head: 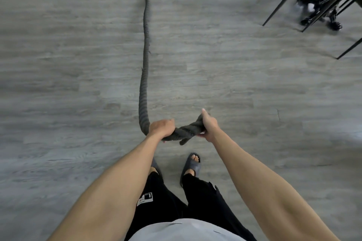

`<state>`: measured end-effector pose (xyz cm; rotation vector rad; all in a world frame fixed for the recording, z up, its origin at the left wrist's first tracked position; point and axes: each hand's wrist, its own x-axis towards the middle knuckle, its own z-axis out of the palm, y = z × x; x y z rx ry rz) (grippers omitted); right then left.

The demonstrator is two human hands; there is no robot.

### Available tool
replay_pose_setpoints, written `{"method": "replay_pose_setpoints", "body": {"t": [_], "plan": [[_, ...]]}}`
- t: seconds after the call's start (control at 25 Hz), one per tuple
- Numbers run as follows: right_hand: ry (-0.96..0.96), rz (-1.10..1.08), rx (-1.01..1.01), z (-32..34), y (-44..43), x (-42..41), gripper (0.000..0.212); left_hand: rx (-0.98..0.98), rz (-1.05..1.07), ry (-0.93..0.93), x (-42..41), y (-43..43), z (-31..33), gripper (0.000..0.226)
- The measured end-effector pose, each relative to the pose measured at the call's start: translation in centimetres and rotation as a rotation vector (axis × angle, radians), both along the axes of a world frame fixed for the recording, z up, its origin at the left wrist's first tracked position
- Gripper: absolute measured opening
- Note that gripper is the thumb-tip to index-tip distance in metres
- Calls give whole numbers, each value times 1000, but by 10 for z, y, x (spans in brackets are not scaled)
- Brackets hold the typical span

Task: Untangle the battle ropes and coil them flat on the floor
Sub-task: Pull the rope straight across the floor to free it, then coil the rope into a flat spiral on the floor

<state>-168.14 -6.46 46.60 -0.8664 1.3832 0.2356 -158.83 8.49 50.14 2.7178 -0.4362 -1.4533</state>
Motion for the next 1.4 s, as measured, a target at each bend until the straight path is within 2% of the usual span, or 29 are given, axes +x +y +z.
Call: {"method": "replay_pose_setpoints", "body": {"t": [0.12, 0.28, 0.44, 0.56, 0.68, 0.8, 0.88, 1.0, 1.04, 1.12, 1.16, 1.24, 1.32, 1.4], "plan": [[155, 134, -141, -11, 11, -1, 78, 6, -73, -194, -25, -17, -7, 56], [332, 196, -219, -44, -4, -26, 67, -132, -300, -350, -69, -16, -51, 63], [494, 266, -143, -117, 1, -81, 63, -161, -479, -196, -100, -1, -132, 47], [539, 301, -96, -203, 9, -100, 59, -169, -454, -131, -91, -4, -220, 50], [636, 514, -152, -301, 19, -109, 64, -117, -405, 11, -82, -5, -319, 48], [766, 716, -117, -398, 28, -134, 70, -71, -388, 172, -102, 5, -417, 46], [838, 738, -70, -437, 37, -153, 69, -55, -326, 236, -126, 19, -471, 44], [769, 738, 17, -499, 46, -204, 61, -18, -295, 335, -166, 38, -544, 35], [802, 697, 64, -515, 46, -220, 62, -11, -280, 371, -173, 39, -566, 33], [811, 577, -10, -547, 36, -244, 59, -4, -219, 407, -178, 36, -605, 26], [784, 572, -76, -553, 29, -246, 58, -14, -193, 362, -175, 33, -619, 23], [757, 600, -155, -563, 10, -243, 52, -91, -178, 138, -160, 17, -642, 23], [711, 608, -240, -581, -16, -236, 43, -216, -205, -104, -138, -10, -664, 37], [664, 554, -318, -611, -33, -226, 44, -220, -264, -266, -108, -36, -684, 60]]}}
